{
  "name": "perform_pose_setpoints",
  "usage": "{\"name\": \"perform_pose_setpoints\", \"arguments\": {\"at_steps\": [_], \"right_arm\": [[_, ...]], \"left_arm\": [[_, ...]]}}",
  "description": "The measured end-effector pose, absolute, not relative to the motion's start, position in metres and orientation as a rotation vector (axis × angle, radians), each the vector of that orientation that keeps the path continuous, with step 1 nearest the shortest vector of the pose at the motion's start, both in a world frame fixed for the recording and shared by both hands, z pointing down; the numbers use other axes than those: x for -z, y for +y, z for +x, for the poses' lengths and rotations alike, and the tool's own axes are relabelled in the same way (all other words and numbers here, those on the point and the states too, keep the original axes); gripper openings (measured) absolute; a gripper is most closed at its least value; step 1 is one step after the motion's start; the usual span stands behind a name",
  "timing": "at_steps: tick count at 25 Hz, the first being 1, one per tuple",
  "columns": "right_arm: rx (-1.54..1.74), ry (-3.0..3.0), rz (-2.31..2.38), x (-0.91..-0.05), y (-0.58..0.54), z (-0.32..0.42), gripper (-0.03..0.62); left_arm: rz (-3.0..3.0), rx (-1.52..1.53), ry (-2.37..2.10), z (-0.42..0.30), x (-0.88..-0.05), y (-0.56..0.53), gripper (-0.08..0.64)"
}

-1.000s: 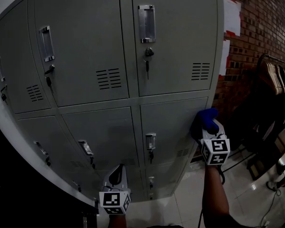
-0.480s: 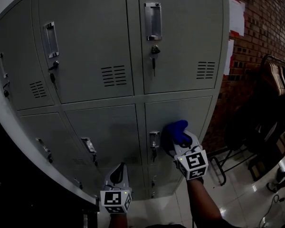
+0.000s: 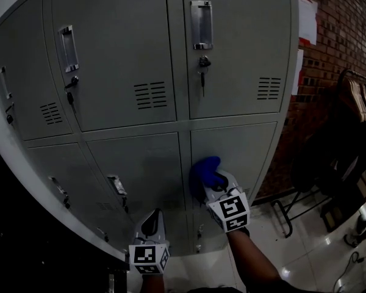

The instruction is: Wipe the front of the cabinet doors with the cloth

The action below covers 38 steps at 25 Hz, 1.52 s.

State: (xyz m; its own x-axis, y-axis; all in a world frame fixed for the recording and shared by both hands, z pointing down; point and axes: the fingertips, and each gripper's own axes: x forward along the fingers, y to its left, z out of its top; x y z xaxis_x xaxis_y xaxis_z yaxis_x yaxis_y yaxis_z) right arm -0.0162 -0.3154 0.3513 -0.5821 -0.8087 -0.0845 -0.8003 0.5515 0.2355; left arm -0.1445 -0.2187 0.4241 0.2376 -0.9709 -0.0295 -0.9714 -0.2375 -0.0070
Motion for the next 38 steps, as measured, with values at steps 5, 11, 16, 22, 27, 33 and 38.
{"name": "perform_pose_setpoints", "arguments": {"at_steps": [5, 11, 16, 22, 27, 33, 38], "right_arm": [[0.389, -2.72, 1.465, -0.351, -0.32, 0.001, 0.057], [0.378, -2.638, 1.551, -0.356, -0.327, 0.035, 0.057], [0.382, -2.589, 1.593, -0.36, -0.331, 0.062, 0.057], [0.42, -2.522, 1.626, -0.362, -0.335, 0.09, 0.057], [0.41, -2.465, 1.698, -0.364, -0.339, 0.119, 0.057], [0.4, -2.365, 1.799, -0.368, -0.346, 0.169, 0.057], [0.346, -2.328, 1.873, -0.369, -0.35, 0.199, 0.057]], "left_arm": [[-2.455, -0.026, 1.926, -0.146, -0.426, -0.22, 0.014], [-2.461, -0.03, 1.922, -0.143, -0.424, -0.22, 0.014], [-2.476, -0.018, 1.898, -0.136, -0.426, -0.221, 0.014], [-2.472, -0.018, 1.901, -0.137, -0.425, -0.222, 0.014], [-2.473, -0.012, 1.902, -0.136, -0.426, -0.222, 0.014], [-2.478, -0.009, 1.903, -0.136, -0.427, -0.223, 0.014], [-2.491, -0.002, 1.891, -0.132, -0.429, -0.225, 0.014]]}}
